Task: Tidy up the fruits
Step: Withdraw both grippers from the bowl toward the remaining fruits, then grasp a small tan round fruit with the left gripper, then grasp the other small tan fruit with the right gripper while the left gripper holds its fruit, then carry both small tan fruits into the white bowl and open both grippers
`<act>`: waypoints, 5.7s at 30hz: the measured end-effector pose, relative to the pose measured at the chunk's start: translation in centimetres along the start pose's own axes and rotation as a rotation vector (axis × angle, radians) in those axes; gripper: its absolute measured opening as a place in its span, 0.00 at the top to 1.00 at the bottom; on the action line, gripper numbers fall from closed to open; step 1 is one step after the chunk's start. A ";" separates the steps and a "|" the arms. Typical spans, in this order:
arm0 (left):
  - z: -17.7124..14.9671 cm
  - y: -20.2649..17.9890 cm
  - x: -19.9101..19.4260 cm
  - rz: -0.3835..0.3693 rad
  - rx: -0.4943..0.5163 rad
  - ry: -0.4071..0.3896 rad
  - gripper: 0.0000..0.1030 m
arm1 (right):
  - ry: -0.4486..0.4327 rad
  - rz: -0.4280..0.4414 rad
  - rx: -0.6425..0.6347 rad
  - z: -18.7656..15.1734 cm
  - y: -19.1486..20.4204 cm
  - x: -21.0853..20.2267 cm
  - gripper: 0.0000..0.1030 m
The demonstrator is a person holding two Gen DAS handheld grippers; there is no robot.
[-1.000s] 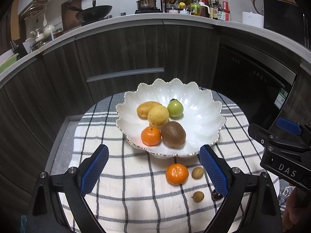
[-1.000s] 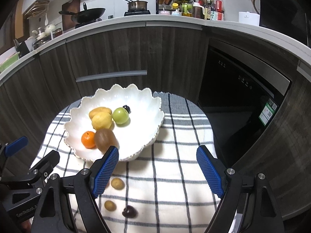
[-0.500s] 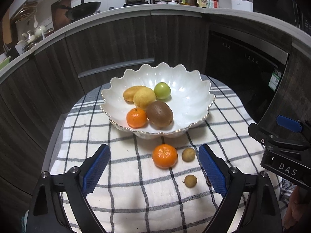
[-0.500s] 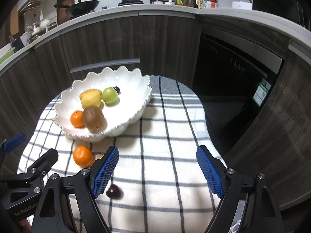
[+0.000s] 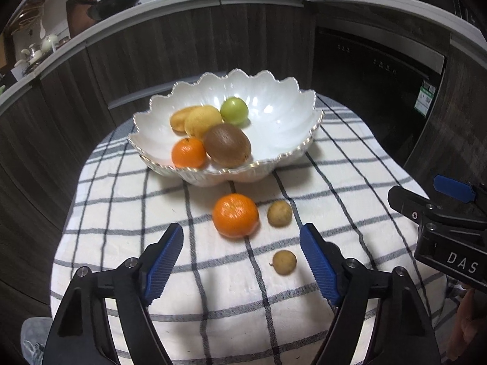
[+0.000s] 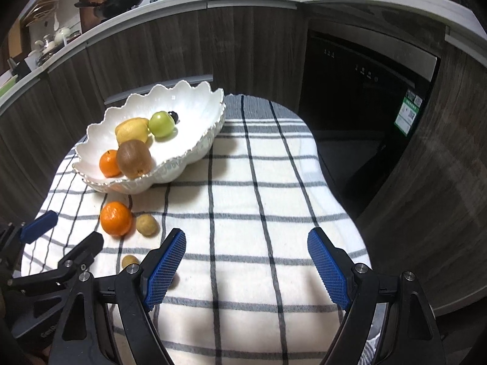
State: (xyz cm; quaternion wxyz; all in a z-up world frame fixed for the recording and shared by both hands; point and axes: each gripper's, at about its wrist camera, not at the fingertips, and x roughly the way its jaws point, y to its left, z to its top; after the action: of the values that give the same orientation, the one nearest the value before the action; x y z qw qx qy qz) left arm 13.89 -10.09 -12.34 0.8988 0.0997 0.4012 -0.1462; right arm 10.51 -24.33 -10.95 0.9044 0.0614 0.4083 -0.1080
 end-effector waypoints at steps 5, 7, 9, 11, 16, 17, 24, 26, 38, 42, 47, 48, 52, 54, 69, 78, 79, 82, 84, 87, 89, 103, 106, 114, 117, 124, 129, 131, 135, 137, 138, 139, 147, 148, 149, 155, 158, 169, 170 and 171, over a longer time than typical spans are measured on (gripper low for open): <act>-0.9 -0.6 1.4 -0.021 0.002 0.040 0.34 | 0.013 0.006 0.005 -0.6 -0.2 0.6 0.19; -1.3 -0.9 1.9 -0.028 0.007 0.051 0.37 | 0.017 0.007 0.005 -0.6 -0.3 0.8 0.19; -1.6 -1.2 2.2 -0.034 0.017 0.059 0.40 | 0.019 0.007 0.007 -0.7 -0.4 1.0 0.19; -1.7 -1.5 2.6 -0.035 0.025 0.065 0.41 | 0.024 0.009 0.011 -0.8 -0.5 1.1 0.19; -2.1 -1.9 3.4 -0.042 0.033 0.084 0.47 | 0.036 0.010 0.018 -1.0 -0.8 1.6 0.19; -2.2 -2.0 3.6 -0.044 0.035 0.087 0.50 | 0.039 0.010 0.019 -1.0 -0.8 1.7 0.19; -2.5 -2.4 4.7 -0.056 0.043 0.109 0.60 | 0.051 0.013 0.019 -1.2 -0.8 2.2 0.19; -2.6 -2.5 5.0 -0.066 0.047 0.114 0.66 | 0.054 0.012 0.019 -1.2 -0.8 2.3 0.19; -2.3 -2.5 4.2 -0.092 0.051 0.094 0.78 | 0.056 0.011 0.032 -1.2 -1.0 2.3 0.19; -2.0 -1.7 3.4 -0.080 0.039 0.083 0.78 | 0.048 0.016 0.028 -1.0 -0.7 2.0 0.19; -2.2 0.0 2.2 -0.040 0.032 0.073 0.78 | 0.045 0.020 0.005 -1.0 0.4 1.7 0.19; -2.2 0.4 2.0 -0.030 0.032 0.069 0.78 | 0.045 0.021 -0.002 -1.0 0.7 1.7 0.19; -2.5 2.0 1.2 -0.008 0.014 0.058 0.78 | 0.043 0.030 -0.031 -0.8 2.3 1.7 0.19; -2.4 3.0 1.0 0.008 -0.003 0.054 0.78 | 0.037 0.029 -0.053 -0.5 3.3 1.9 0.19; -2.2 8.2 1.4 0.092 -0.108 0.033 0.78 | 0.091 0.058 -0.186 0.7 9.4 6.0 0.30; -2.1 8.8 2.0 0.090 -0.133 0.047 0.78 | 0.137 0.081 -0.209 1.0 10.8 8.1 0.41; -2.1 8.9 2.0 0.090 -0.135 0.048 0.78 | 0.140 0.086 -0.211 1.0 10.9 8.3 0.47; -2.2 9.1 2.2 0.090 -0.143 0.053 0.78 | 0.164 0.100 -0.220 0.8 11.4 9.0 0.60; -2.2 9.2 2.3 0.090 -0.148 0.055 0.78 | 0.173 0.102 -0.224 0.6 11.7 9.4 0.63; -2.2 9.3 2.4 0.088 -0.151 0.056 0.78 | 0.162 0.103 -0.234 0.5 11.9 9.4 0.64; -2.2 9.3 2.4 0.086 -0.151 0.056 0.78 | 0.158 0.113 -0.235 0.5 11.9 9.2 0.72; -0.9 8.6 0.8 0.051 -0.155 0.024 0.78 | 0.101 0.136 -0.198 1.4 10.3 5.5 0.72; 0.0 8.4 0.3 0.043 -0.155 0.007 0.78 | 0.087 0.143 -0.188 2.0 10.0 4.4 0.72; 2.9 8.1 -0.5 0.031 -0.149 -0.032 0.78 | 0.032 0.149 -0.175 4.7 9.5 2.2 0.72; 4.4 8.3 -0.4 0.027 -0.148 -0.045 0.78 | 0.016 0.152 -0.169 5.8 9.4 1.9 0.72; 7.8 8.6 0.3 0.033 -0.133 -0.076 0.78 | -0.010 0.152 -0.147 8.4 8.9 2.0 0.72; 9.8 8.9 1.6 0.029 -0.131 -0.080 0.78 | -0.024 0.151 -0.132 10.2 8.7 2.7 0.72; 10.6 9.0 2.3 0.029 -0.130 -0.079 0.78 | -0.028 0.149 -0.129 10.9 8.6 3.2 0.72; 11.6 9.4 3.6 0.032 -0.127 -0.075 0.78 | -0.027 0.144 -0.122 12.3 8.6 4.5 0.72; 12.1 9.5 4.4 0.033 -0.125 -0.070 0.78 | -0.025 0.142 -0.118 12.9 8.5 5.2 0.72; 12.3 9.7 4.7 0.033 -0.125 -0.068 0.78 | -0.023 0.142 -0.116 13.2 8.5 5.5 0.72; 12.5 9.7 5.0 0.033 -0.125 -0.065 0.78 | -0.021 0.142 -0.114 13.4 8.5 5.9 0.72; 13.5 10.1 7.5 0.032 -0.121 -0.042 0.78 | 0.007 0.148 -0.102 14.3 8.8 8.6 0.72; 13.6 10.1 7.8 0.030 -0.121 -0.040 0.78 | 0.009 0.148 -0.101 14.4 8.8 8.9 0.72; 13.6 10.1 8.0 0.030 -0.122 -0.037 0.78 | 0.013 0.148 -0.100 14.4 8.8 9.1 0.72; 13.7 10.2 8.5 0.036 -0.126 -0.038 0.66 | 0.029 0.153 -0.098 14.5 8.9 10.2 0.72; 13.7 10.3 8.3 0.045 -0.130 -0.048 0.57 | 0.031 0.155 -0.097 14.6 9.0 10.2 0.72; 13.9 10.3 6.3 0.083 -0.133 -0.074 0.25 | -0.021 0.072 -0.079 14.9 8.2 8.4 0.23; 13.9 10.3 5.9 0.087 -0.136 -0.078 0.21 | -0.020 0.071 -0.076 14.9 8.1 8.2 0.23; 13.8 10.3 5.6 0.088 -0.139 -0.078 0.20 | -0.018 0.070 -0.073 14.9 8.0 8.1 0.23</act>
State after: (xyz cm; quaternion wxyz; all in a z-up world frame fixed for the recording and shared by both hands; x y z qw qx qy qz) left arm 30.52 -5.57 -6.79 0.9241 0.0487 0.3701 -0.0823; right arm 28.46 -20.75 -7.05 0.9128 0.0418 0.4016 -0.0619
